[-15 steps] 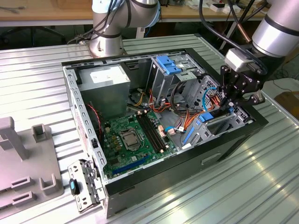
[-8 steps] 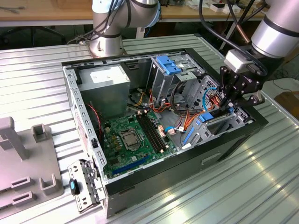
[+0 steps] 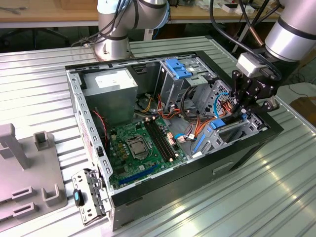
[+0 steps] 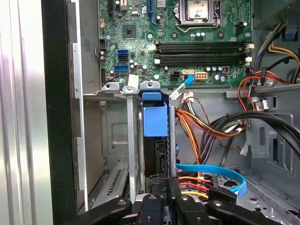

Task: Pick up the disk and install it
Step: 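Insert the first disk wire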

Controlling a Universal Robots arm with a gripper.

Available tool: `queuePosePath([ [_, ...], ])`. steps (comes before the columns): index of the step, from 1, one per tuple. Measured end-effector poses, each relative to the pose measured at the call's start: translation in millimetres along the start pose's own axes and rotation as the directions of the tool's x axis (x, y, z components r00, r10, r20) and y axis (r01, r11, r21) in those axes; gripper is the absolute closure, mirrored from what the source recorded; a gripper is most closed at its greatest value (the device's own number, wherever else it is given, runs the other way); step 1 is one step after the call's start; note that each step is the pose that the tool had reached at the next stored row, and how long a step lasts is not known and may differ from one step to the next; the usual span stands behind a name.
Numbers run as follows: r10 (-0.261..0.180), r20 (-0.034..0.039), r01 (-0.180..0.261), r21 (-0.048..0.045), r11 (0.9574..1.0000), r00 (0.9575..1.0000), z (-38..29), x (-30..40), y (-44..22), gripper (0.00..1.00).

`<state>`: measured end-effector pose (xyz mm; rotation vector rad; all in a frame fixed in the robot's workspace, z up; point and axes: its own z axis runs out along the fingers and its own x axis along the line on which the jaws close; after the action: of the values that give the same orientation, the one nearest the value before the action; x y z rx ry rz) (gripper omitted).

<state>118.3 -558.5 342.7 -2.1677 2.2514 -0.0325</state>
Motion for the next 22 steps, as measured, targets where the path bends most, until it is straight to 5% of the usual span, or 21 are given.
queuePosePath([
  [7, 0.0, 0.0001, 0.0, 0.0, 1.0, 1.0, -4.8, -0.3, -0.2, 0.83],
  [22, 0.0, -0.0002, 0.0, 0.0, 1.0, 1.0, -1.5, -2.8, 0.0, 0.83],
])
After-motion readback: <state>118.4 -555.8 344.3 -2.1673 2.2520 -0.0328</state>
